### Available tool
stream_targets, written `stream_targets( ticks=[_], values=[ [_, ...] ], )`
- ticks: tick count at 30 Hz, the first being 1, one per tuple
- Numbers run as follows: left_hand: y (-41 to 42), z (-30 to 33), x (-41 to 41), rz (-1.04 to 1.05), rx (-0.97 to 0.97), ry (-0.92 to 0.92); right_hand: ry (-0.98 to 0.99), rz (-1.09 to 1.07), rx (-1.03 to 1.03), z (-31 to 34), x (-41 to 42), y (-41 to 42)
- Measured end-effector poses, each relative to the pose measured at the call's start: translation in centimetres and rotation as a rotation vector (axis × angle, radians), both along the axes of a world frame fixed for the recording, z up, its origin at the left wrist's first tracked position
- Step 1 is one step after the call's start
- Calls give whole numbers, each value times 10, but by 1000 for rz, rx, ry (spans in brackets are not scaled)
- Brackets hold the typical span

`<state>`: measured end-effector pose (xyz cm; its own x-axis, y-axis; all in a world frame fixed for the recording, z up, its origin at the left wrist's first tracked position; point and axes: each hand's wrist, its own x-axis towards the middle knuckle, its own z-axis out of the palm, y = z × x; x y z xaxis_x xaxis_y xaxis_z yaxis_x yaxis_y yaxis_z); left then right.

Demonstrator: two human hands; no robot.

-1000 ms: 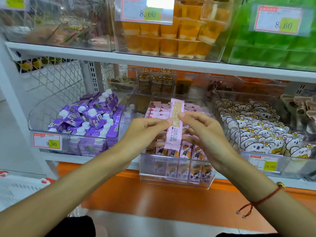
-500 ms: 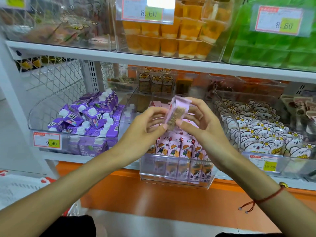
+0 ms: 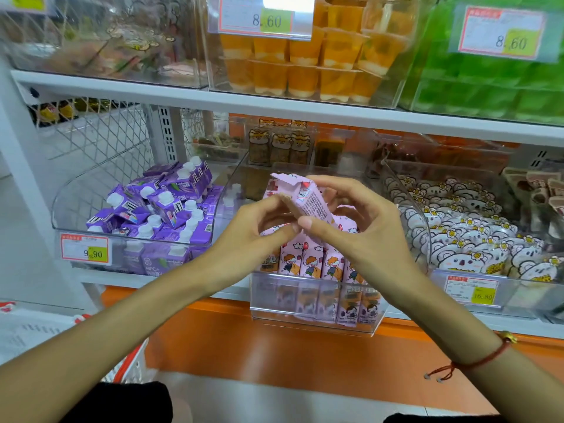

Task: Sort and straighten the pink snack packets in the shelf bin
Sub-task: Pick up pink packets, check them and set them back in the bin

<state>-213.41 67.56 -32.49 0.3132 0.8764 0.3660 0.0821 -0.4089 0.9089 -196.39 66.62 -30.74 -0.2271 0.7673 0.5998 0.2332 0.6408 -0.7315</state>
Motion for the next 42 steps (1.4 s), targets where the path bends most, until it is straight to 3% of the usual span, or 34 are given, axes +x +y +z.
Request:
stream_targets(
  ticks=[3,6,9,13,17,25,27,31,35,39,42],
  values=[
    [1,0,-1,-3,-40,-23,69,34,-98,1,4,3],
    [3,3,0,90,-163,-170,63,62,-188,-1,8,6],
    [2,6,3,160,-260,-321,-17,60,-163,-6,2,3],
    [-2,11,3,179,-222,-325,49,14,-117,-5,-2,3],
    [-1,21,-9,257,-179,-427,162,96,-384,-3,4,7],
    [-8,30,-20,86,77,-104,641,326,-807,-2,5,18],
    [-6,32,-25,127,107,-104,496,259,-751,-7,6,21],
    [-1,36,-38,235,254,61,-216,-129,-216,-25,10,23],
    [0,30,-47,164,231,343,-733,-160,-9,-39,17,31],
    [5,18,-46,197,252,514,-809,-185,-2,-40,18,32],
    [10,4,-38,329,445,832,-819,-181,6,-40,17,32]
  ],
)
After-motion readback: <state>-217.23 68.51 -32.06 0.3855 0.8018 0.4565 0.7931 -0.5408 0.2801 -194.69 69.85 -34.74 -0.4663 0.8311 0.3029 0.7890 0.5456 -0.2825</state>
